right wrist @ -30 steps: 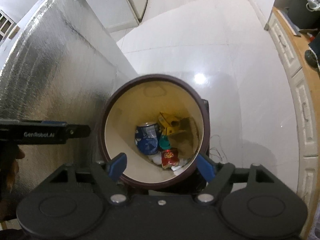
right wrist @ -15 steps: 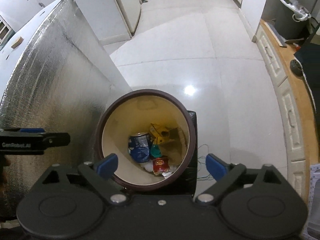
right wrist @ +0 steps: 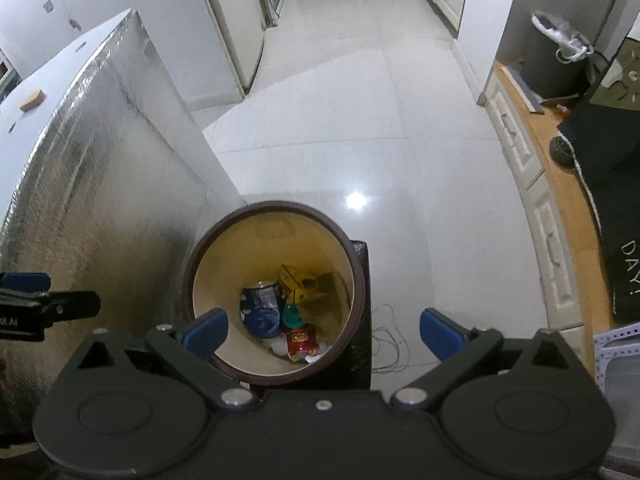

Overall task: Collect trash
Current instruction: 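Move both open tools away from the bin back toward the table, then grasp the clear snack bag with the left tool while the right tool grasps the cardboard piece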

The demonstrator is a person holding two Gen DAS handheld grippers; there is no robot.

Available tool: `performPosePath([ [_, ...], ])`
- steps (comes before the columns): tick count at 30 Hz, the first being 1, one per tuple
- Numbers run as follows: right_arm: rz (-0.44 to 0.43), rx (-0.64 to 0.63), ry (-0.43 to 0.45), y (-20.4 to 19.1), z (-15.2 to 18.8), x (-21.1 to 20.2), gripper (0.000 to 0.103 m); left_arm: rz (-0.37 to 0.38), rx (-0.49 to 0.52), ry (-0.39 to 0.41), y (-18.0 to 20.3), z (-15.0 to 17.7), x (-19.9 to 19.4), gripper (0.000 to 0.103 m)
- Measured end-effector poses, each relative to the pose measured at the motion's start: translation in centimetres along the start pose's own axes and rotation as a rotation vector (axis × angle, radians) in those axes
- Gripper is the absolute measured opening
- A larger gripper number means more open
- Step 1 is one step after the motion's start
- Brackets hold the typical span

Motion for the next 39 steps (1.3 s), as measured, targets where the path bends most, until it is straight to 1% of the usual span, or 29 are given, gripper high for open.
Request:
performPosePath([
  [6, 0.013, 0.012, 0.043, -1.1, -0.4, -2.4, 0.103, 0.002, 0.001, 0.070, -1.6, -0.2, -3.1, 0.103],
  [10, -0.004, 0.035, 0.079, -2.3, -0.9, -4.3, 0.103, -0.003, -0.003, 0.118, -3.0, -0.3, -5.4, 0.103],
  [18, -0.030, 0.001, 0.148, -6.9, -1.7, -6.7, 0.103, -0.028, -0.051, 0.207, -7.5, 0.3, -10.0, 0.103],
  [23, -0.052, -0.038, 0.174, -10.6, -2.1, -7.1, 0.103, -0.064, -0.104, 0.246, -11.1, 1.5, -12.7, 0.103],
  [27, -0.079, -0.080, 0.177, -14.1, -2.0, -6.8, 0.103, -0.097, -0.153, 0.272, -14.1, 2.9, -14.5, 0.103],
  [39, -0.191, -0.248, 0.143, -25.6, -0.9, -5.4, 0.103, -0.181, -0.343, 0.305, -23.1, 7.7, -17.7, 0.103],
])
Point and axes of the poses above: each gripper's, at about its wrist camera, not at the fingertips, and x roughly the way its jaws point, y to its right, z to its underside, the point moved 2 cm from there along x, roughly the way its jaws point, and after that the axes turned 12 degrees about x, right-handed, at the moved point
